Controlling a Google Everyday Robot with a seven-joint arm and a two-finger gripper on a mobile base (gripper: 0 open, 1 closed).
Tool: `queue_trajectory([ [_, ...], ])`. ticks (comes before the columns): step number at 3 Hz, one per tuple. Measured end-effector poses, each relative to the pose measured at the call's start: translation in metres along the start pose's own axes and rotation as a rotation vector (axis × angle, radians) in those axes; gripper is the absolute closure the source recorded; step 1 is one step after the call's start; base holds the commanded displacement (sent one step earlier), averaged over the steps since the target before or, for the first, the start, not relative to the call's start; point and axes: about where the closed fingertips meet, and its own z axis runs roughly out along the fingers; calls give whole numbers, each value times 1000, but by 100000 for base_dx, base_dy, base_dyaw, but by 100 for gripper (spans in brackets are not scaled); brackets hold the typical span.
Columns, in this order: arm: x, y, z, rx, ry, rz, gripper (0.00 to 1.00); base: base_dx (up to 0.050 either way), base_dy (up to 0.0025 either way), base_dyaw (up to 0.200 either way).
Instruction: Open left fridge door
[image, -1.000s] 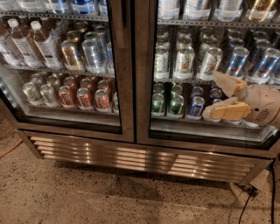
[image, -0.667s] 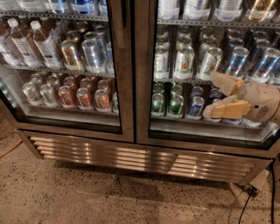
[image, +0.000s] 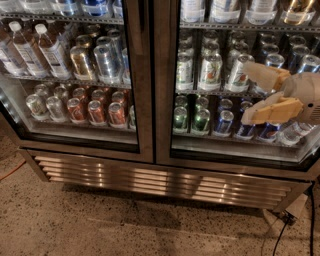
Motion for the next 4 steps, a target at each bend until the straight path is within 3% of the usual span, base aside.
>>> queue_trajectory([
  [1, -42, 20, 5, -24, 8, -70, 0, 0, 0, 0],
  [2, -42, 20, 5, -24, 8, -70, 0, 0, 0, 19205],
  [3, -42, 20, 5, -25, 8, -70, 0, 4993, 4, -95],
  [4, -42, 20, 5, -25, 8, -70, 0, 1989, 183, 18411],
])
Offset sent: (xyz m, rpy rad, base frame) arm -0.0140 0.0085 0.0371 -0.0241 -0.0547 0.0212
